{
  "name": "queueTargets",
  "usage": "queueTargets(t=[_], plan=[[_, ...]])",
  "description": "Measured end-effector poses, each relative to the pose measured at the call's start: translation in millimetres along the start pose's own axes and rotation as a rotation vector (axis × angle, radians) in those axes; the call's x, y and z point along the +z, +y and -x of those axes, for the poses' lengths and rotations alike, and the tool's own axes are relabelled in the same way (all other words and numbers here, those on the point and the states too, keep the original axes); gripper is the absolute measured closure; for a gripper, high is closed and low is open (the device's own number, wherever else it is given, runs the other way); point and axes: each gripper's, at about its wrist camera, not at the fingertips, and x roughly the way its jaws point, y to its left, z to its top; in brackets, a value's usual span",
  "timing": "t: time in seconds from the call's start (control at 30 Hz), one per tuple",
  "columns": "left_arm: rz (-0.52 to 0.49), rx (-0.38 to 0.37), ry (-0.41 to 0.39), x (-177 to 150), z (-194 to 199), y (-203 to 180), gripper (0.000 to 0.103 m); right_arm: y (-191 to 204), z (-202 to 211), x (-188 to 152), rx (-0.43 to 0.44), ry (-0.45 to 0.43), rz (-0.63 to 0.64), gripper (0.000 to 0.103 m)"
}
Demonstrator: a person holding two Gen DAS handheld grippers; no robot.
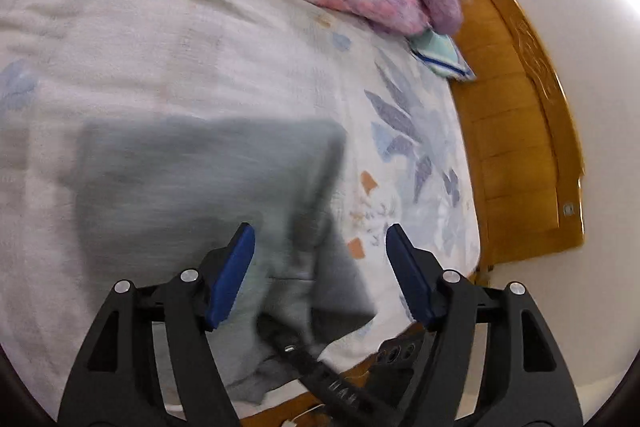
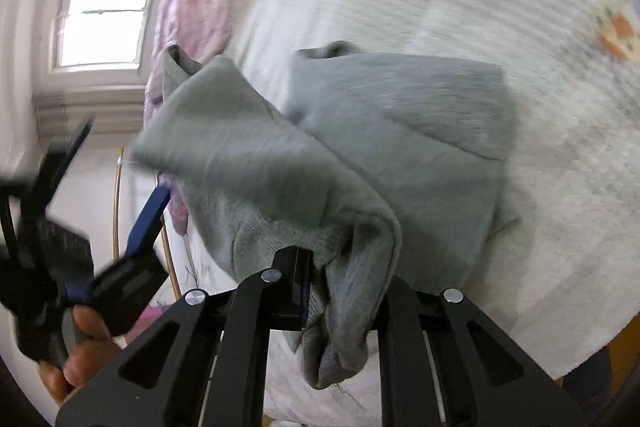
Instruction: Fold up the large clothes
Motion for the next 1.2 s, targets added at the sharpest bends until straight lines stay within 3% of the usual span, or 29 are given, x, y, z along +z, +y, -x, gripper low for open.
queueTargets(t=[0.07, 0.2, 0.27, 0.37, 0.5, 0.63, 0.67, 0.73, 0.87, 0.9, 0.93, 1.0, 1.1, 1.2], plan=[[0.041, 0.110, -0.028, 0, 8, 24, 0.030, -7, 2, 4, -0.004, 0.007, -0.019, 0.093], [0.054, 0.323, -0.011, -11, 8, 64, 0.030, -10, 5, 17, -0.060, 0.021, -0.017, 0.091], [0.080, 0.366, 0.019, -21, 3, 85, 0.030, -8, 10, 23, -0.087, 0.041, 0.020, 0.086], [0.128, 0.347, 0.034, -36, -2, 105, 0.029, 8, 20, 30, -0.163, 0.068, 0.124, 0.086], [0.102, 0.347, 0.080, -40, -18, 99, 0.029, 32, 46, 36, -0.309, 0.018, 0.289, 0.085], [0.061, 0.393, 0.088, -41, -29, 90, 0.029, 65, 42, 41, -0.291, 0.016, 0.460, 0.077], [0.064, 0.392, 0.089, -41, -29, 91, 0.029, 70, 34, 43, -0.274, 0.028, 0.479, 0.075], [0.069, 0.386, 0.093, -41, -30, 91, 0.029, 72, 13, 46, -0.286, 0.084, 0.519, 0.056], [0.077, 0.368, 0.104, -38, -29, 92, 0.029, 54, -36, 53, -0.302, 0.246, 0.469, 0.056], [0.075, 0.365, 0.107, -38, -29, 92, 0.029, 50, -39, 54, -0.286, 0.252, 0.452, 0.063], [0.081, 0.358, 0.112, -37, -27, 92, 0.030, 50, -39, 53, -0.262, 0.268, 0.466, 0.098], [0.100, 0.332, 0.110, -34, -21, 92, 0.029, 56, -28, 52, -0.265, 0.242, 0.518, 0.097], [0.128, 0.241, 0.034, -26, 0, 83, 0.028, 54, -5, 58, -0.278, 0.202, 0.536, 0.098], [0.122, 0.256, -0.006, -15, 6, 77, 0.028, 37, -12, 62, -0.348, 0.212, 0.543, 0.098]])
